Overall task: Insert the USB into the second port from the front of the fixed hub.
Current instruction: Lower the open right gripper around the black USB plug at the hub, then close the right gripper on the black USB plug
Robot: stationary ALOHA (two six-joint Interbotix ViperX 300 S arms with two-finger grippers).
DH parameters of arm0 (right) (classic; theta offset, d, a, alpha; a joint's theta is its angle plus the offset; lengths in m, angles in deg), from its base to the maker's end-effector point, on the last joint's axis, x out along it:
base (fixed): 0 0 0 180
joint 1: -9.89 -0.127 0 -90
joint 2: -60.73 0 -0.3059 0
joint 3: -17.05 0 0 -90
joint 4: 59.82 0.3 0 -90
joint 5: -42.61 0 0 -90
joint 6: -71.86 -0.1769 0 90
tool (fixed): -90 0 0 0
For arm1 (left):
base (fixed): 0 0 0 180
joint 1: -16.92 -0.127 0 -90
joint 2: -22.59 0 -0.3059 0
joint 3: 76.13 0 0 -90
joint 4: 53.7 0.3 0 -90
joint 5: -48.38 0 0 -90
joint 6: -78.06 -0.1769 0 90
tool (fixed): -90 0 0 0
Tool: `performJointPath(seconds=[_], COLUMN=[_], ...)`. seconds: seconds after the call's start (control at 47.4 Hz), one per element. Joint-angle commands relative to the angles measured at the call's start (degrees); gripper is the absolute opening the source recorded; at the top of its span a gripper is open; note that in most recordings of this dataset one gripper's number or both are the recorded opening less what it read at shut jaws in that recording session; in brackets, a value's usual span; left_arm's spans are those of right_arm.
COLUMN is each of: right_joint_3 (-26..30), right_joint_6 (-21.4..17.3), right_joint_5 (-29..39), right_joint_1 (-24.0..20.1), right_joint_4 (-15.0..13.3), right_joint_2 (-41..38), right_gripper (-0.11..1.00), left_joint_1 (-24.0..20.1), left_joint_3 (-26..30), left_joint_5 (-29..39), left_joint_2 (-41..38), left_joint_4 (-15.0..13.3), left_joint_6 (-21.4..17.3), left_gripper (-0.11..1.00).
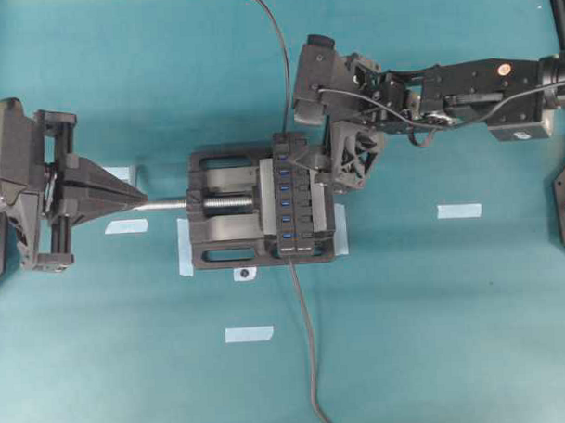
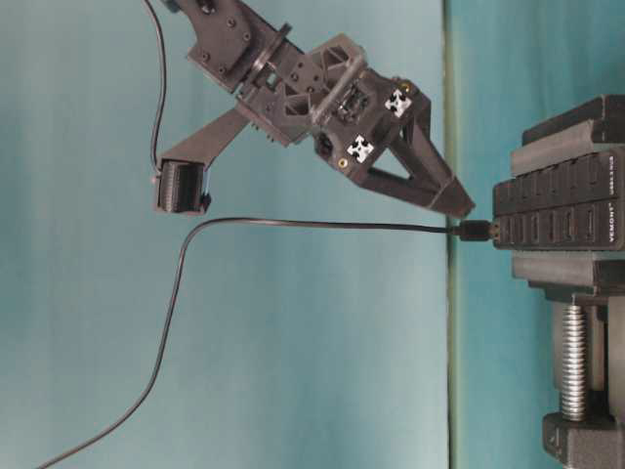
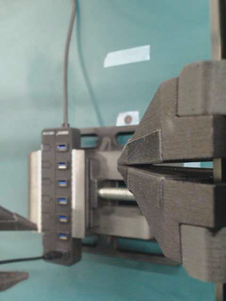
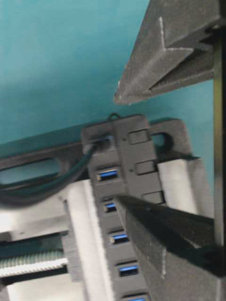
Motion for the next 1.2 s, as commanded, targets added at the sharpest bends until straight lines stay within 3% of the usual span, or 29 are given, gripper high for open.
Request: performJointPath(seconds=[0.0,0.803,1.183], right_joint_3=[1.3,1.7,2.3], right_joint_6=[0.3,0.3,0.3], right_joint_5=[-2.0,-5.9,-5.9], right_joint_1=[0.1,0.5,0.4], right_joint_4=[-0.1,-0.1,-0.1], right_joint_2=[0.5,-1.8,-2.9], right_gripper=[0.82,0.80,0.74], left_joint_1=[0.0,0.0,0.0], left_joint_3=[1.1,1.1,1.1], left_joint_5=[-0.5,-0.5,-0.6], left_joint_2=[0.1,0.1,0.1], left_joint_4=[0.0,0.0,0.1], left_joint_6=[-0.1,0.0,0.0], left_gripper=[0.00,0.00,0.00])
